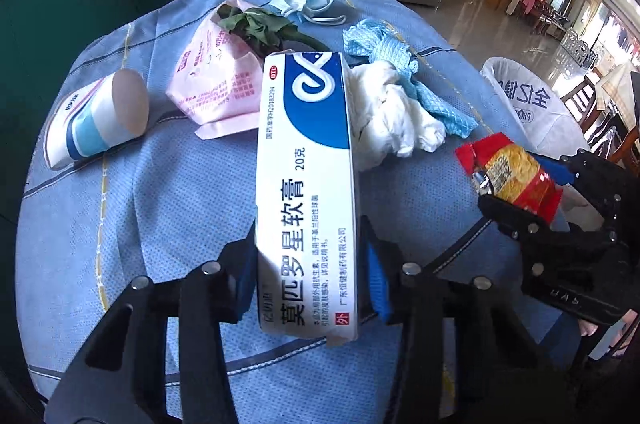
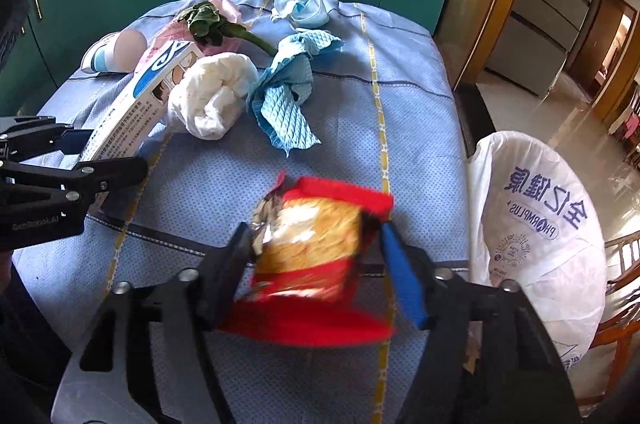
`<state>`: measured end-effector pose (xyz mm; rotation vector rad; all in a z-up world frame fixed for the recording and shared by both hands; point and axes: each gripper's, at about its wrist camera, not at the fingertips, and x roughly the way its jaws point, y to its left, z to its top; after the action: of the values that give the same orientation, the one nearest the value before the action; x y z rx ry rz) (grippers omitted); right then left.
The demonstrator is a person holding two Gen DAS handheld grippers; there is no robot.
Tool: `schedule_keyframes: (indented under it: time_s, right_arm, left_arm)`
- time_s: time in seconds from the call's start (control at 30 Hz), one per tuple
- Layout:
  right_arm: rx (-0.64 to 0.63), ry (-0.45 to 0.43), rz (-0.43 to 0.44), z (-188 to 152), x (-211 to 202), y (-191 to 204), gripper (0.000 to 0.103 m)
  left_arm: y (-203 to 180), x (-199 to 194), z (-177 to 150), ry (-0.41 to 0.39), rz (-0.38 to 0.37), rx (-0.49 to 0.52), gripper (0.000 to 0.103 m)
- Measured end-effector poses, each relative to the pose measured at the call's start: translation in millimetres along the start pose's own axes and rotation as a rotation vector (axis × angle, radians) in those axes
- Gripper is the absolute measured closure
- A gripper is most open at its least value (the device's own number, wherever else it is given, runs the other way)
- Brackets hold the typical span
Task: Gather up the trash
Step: 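Grasp the white ointment box with the left tool while the right tool holds the red packet, then carry box and packet over the wastebasket and open both tools to drop them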
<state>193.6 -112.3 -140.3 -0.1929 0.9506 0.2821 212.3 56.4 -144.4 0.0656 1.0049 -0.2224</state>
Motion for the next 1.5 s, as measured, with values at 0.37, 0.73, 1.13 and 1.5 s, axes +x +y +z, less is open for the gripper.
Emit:
schedule_keyframes:
  time_s: [0.37, 0.73, 1.13, 1.5]
  right_arm:
    - [0.037, -0.064, 0.018, 4, -23, -10, 0.059]
    - [0.038, -0.24, -0.092, 15, -89, -34, 0.059]
    - [0.236, -0.322, -0.313, -16, -139, -129, 0.059]
    - [0.389, -0.248, -0.385, -60, -125, -194, 0.059]
  left_arm:
    - [9, -46, 2, -0.132, 0.027, -0.028, 0.062]
    - [-17, -110, 17, -0.349, 0.075, -0.003, 0.062]
    - [-94, -122, 53, -0.478, -0.082, 0.074, 0.062]
    - [-211, -52, 88, -0.389, -0.322, 0.194, 0.062]
